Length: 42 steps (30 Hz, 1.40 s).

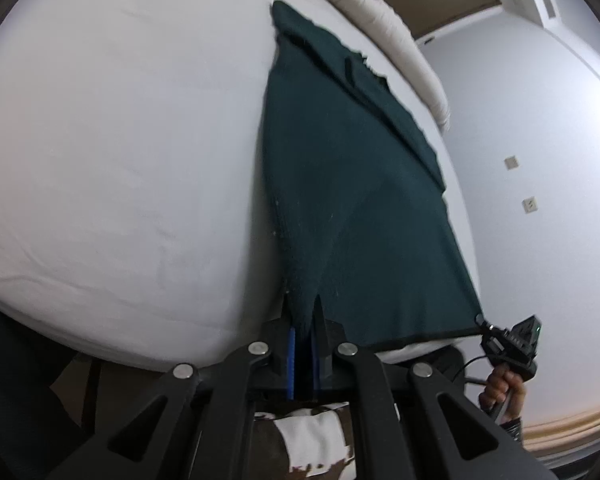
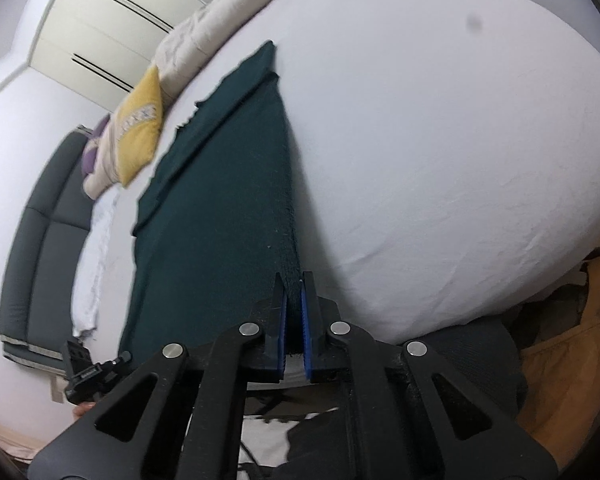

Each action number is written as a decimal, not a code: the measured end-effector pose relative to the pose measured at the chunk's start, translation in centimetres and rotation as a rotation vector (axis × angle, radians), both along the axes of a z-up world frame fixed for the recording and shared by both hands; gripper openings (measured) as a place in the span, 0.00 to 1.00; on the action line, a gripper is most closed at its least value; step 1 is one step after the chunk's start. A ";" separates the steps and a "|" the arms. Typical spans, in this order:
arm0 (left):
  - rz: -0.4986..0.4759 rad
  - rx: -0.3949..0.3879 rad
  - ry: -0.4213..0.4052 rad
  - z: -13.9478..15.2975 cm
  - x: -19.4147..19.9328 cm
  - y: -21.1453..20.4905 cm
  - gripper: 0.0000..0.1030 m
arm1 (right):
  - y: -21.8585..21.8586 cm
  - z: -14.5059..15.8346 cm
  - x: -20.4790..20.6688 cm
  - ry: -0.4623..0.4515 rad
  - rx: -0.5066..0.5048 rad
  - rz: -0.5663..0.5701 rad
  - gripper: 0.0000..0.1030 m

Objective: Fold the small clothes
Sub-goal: 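Grasp the sweater hem with the left tool while the right tool grasps it too, then lift the hem with both tools and fold it up toward the collar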

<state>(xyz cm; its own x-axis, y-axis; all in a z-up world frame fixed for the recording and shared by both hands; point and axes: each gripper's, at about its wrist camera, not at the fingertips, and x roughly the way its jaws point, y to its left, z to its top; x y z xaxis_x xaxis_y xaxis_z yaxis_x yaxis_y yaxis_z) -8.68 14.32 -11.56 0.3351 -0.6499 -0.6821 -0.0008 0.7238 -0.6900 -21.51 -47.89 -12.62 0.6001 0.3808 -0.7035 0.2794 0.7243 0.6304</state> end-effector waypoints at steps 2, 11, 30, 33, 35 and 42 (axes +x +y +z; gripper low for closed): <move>0.017 -0.026 -0.004 0.4 0.2 0.7 0.05 | -0.1 0.7 0.0 -0.019 0.009 -0.001 0.04; 0.044 -0.199 -0.005 1.6 1.3 1.7 0.05 | -1.2 1.3 0.5 -0.083 0.135 -0.060 0.04; 0.131 -0.349 -0.091 5.7 9.7 2.9 0.05 | -2.1 6.1 8.6 -0.251 0.216 -0.136 0.04; 0.139 -0.351 -0.092 5.6 11.3 2.7 0.05 | -2.0 6.2 10.4 -0.246 0.202 -0.140 0.04; 0.150 -0.355 -0.090 5.4 12.7 2.6 0.05 | -1.9 6.5 11.9 -0.241 0.182 -0.141 0.04; 0.169 -0.342 -0.113 5.4 17.5 2.2 0.05 | -1.2 7.7 18.0 -0.256 0.111 -0.145 0.04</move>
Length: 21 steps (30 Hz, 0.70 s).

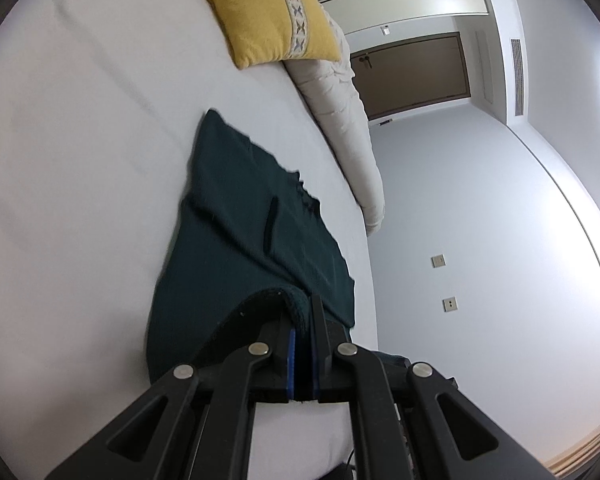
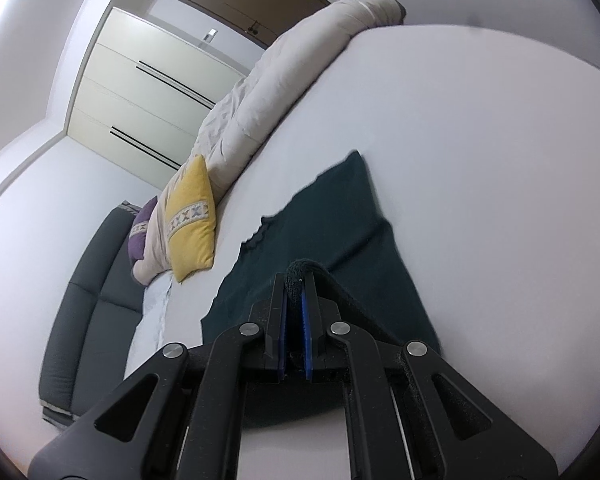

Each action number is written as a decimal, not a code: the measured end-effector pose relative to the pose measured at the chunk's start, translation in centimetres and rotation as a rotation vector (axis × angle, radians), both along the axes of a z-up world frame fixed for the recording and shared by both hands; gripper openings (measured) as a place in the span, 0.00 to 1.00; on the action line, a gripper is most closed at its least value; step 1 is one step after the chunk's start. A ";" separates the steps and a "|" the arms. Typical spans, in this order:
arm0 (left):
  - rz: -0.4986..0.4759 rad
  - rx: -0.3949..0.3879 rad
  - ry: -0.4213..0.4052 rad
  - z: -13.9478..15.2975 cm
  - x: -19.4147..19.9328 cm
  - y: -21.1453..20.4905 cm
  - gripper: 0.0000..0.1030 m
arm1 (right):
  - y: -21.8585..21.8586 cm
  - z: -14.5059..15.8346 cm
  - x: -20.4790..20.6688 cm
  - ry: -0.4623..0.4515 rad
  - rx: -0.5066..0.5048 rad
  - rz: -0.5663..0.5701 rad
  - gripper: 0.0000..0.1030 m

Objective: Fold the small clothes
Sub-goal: 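Lift the hem with both tools and fold it up toward the collar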

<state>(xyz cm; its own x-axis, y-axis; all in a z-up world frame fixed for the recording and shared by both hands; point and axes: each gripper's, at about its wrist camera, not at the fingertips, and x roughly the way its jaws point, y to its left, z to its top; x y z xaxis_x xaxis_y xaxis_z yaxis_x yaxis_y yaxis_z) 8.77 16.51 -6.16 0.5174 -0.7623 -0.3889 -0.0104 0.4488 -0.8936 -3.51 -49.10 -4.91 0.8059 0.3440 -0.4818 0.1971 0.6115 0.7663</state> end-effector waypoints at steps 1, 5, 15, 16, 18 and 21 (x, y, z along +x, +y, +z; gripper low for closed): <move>0.001 0.002 -0.003 0.0 0.6 -0.1 0.05 | 0.1 0.1 1.0 -0.003 -0.005 -0.004 0.04; 0.000 0.013 -0.013 0.0 4.0 -0.8 0.05 | 0.6 0.4 5.0 -0.001 -0.048 -0.014 0.04; 0.014 0.039 -0.027 -1.1 11.1 -2.3 0.05 | 0.4 -1.0 14.3 0.029 -0.081 -0.043 0.04; 0.015 0.043 -0.027 -1.2 11.8 -2.5 0.05 | 0.3 -1.2 14.9 0.033 -0.084 -0.045 0.04; 0.020 0.044 -0.026 -1.4 13.2 -2.6 0.05 | 0.2 -1.8 16.8 0.042 -0.095 -0.049 0.04; 0.038 0.048 -0.013 -2.2 16.3 -2.7 0.05 | -0.2 -3.0 20.0 0.069 -0.106 -0.062 0.04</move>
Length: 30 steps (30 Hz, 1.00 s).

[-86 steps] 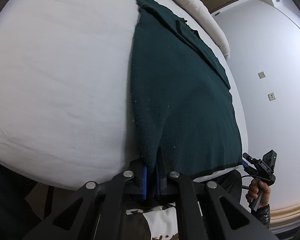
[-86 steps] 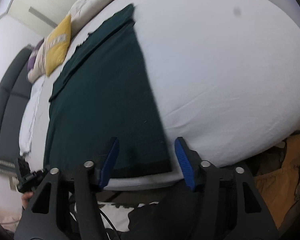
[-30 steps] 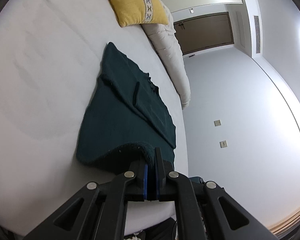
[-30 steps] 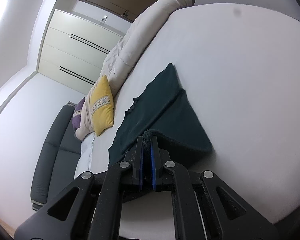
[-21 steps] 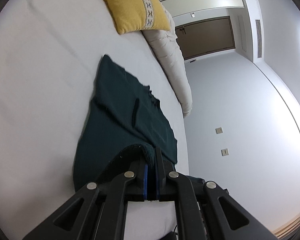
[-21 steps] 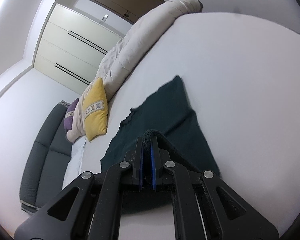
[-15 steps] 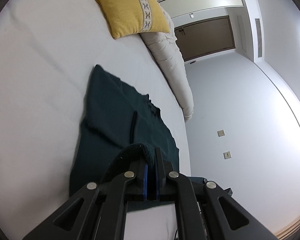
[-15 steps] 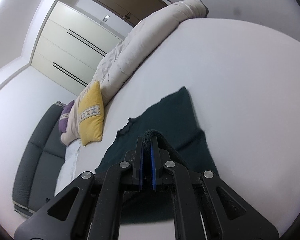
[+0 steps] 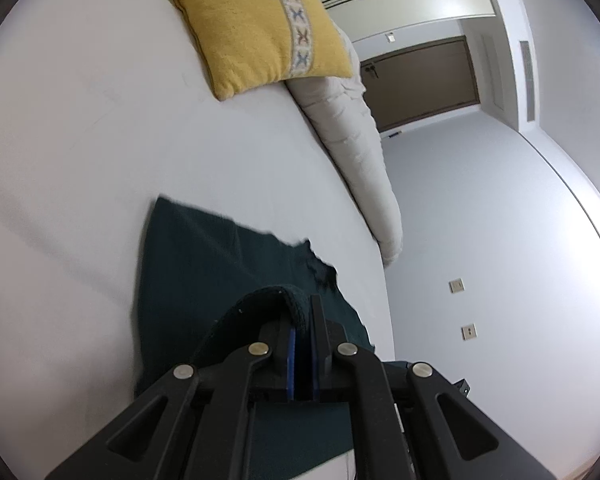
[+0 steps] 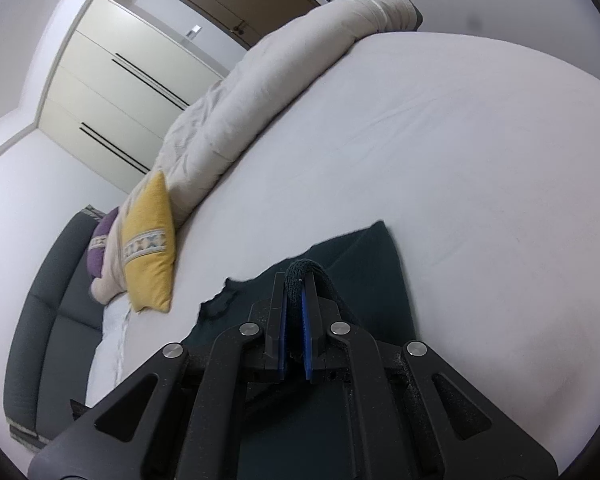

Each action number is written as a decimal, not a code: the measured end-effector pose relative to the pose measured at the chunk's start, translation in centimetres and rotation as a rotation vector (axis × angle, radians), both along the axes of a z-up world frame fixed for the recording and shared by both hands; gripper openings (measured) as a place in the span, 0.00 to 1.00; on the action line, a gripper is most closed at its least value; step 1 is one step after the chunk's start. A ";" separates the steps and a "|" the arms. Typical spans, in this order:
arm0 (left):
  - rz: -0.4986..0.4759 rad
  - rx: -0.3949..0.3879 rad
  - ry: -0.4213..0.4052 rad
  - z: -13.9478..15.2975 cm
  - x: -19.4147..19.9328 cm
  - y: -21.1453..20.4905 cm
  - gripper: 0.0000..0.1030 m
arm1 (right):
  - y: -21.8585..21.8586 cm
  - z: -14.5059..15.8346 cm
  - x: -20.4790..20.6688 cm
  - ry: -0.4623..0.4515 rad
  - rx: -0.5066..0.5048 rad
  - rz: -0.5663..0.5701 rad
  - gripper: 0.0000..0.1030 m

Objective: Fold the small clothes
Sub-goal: 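Lift the hem with both tools and fold it up toward the collar, then lay the hem down and open both tools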

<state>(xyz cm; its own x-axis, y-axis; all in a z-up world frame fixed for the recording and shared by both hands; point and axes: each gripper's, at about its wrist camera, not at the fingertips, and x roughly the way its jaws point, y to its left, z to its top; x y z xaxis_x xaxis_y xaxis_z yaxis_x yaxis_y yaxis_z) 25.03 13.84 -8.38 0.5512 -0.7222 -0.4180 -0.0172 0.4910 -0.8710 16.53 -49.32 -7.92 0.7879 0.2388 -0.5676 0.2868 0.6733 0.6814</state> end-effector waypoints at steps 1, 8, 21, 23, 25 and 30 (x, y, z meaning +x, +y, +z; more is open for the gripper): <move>0.003 0.008 0.003 -0.2 0.7 -0.1 0.05 | -0.1 -0.5 0.9 0.008 0.001 -0.006 0.04; 0.005 0.117 0.081 -4.6 6.8 -1.3 0.06 | -1.2 -6.0 7.2 0.123 0.014 -0.036 0.08; 0.049 0.129 -0.003 -2.3 4.6 -0.4 0.60 | -1.1 -5.3 7.5 0.070 -0.075 -0.105 0.53; 0.040 0.166 -0.023 -1.6 3.6 -0.9 0.60 | 0.0 -4.5 7.1 0.071 -0.111 -0.075 0.53; 0.015 0.203 -0.038 -1.4 2.8 -1.8 0.60 | 1.8 -3.7 7.2 0.078 -0.159 -0.020 0.53; -0.023 0.300 -0.012 -3.2 1.2 -3.4 0.59 | 6.4 -5.0 8.5 0.165 -0.300 0.097 0.53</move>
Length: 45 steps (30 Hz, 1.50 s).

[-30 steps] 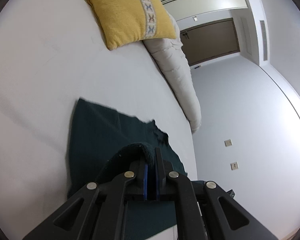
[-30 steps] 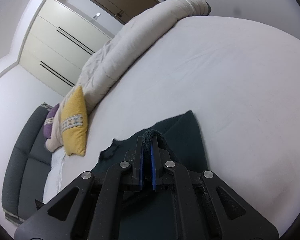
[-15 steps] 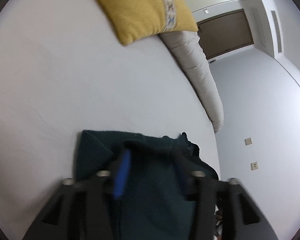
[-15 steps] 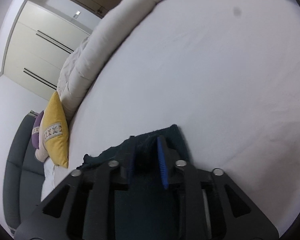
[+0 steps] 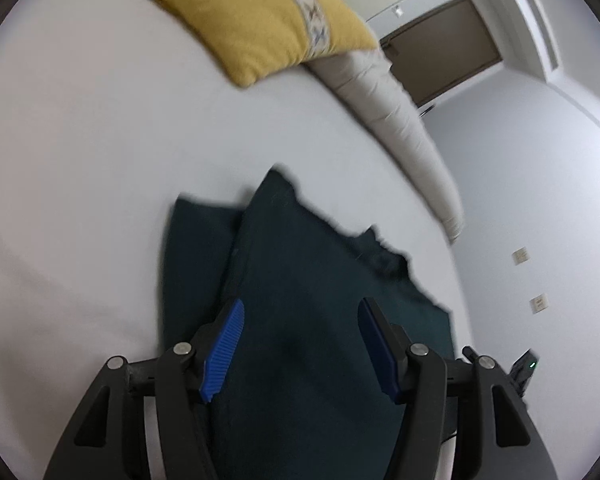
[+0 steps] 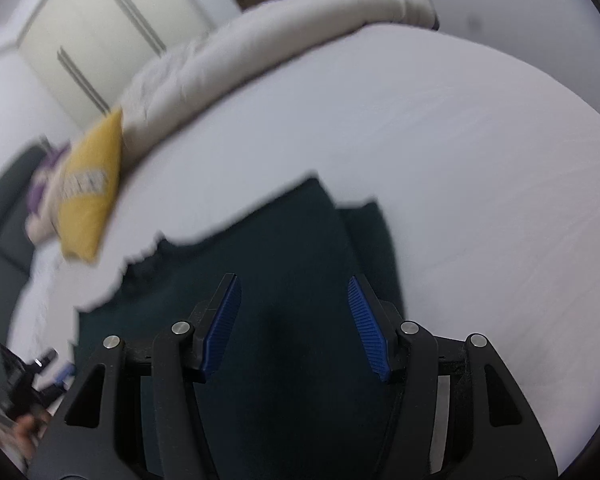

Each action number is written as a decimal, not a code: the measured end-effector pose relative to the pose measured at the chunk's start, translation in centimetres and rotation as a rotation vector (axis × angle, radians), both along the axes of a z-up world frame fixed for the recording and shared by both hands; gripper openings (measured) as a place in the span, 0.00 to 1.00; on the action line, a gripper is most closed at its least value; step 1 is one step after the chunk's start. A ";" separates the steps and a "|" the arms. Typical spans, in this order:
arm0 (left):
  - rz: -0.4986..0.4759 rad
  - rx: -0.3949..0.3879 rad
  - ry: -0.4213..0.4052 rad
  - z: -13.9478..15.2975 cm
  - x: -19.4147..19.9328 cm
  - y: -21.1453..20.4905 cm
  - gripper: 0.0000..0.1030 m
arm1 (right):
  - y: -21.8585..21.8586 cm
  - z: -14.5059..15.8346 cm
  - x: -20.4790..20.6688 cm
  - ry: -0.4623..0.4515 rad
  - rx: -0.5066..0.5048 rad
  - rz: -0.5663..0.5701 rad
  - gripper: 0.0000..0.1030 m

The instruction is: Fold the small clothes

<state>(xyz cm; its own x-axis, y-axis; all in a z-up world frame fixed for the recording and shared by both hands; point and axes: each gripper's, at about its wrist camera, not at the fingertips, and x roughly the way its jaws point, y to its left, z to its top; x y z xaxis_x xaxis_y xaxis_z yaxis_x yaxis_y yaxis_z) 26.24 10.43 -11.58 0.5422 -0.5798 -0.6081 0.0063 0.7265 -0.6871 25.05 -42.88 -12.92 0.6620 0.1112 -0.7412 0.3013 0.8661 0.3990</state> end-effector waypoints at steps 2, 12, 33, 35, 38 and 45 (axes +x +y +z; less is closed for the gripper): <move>-0.008 0.013 -0.018 -0.4 -0.7 -0.3 0.58 | 1.6 -1.6 0.5 0.058 -0.096 0.058 0.53; -0.039 0.163 -0.078 1.1 -4.7 -1.3 0.55 | 6.1 -1.6 0.2 0.112 -0.231 0.149 0.57; -0.035 0.343 -0.073 0.6 -7.8 -1.9 0.16 | -0.2 -1.8 -9.4 0.026 -0.214 -0.062 0.43; -0.040 0.357 -0.077 0.6 -8.0 -1.9 0.14 | -0.4 -1.3 -10.2 -0.023 -0.206 -0.085 0.43; -0.042 0.374 -0.078 0.5 -8.3 -2.1 0.13 | 0.2 -1.9 -10.1 0.035 -0.233 -0.027 0.31; -0.050 0.381 -0.070 0.1 -8.1 -1.9 0.06 | 0.9 -1.8 -11.4 0.058 -0.284 0.003 0.10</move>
<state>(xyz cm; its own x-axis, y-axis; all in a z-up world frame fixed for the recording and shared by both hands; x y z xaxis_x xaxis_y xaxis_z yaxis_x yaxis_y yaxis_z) 18.13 8.50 -11.43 0.5667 -0.3465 -0.7475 0.0857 0.9271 -0.3648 13.60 -42.01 -14.70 0.6174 -0.1046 -0.7797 0.3140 0.9415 0.1223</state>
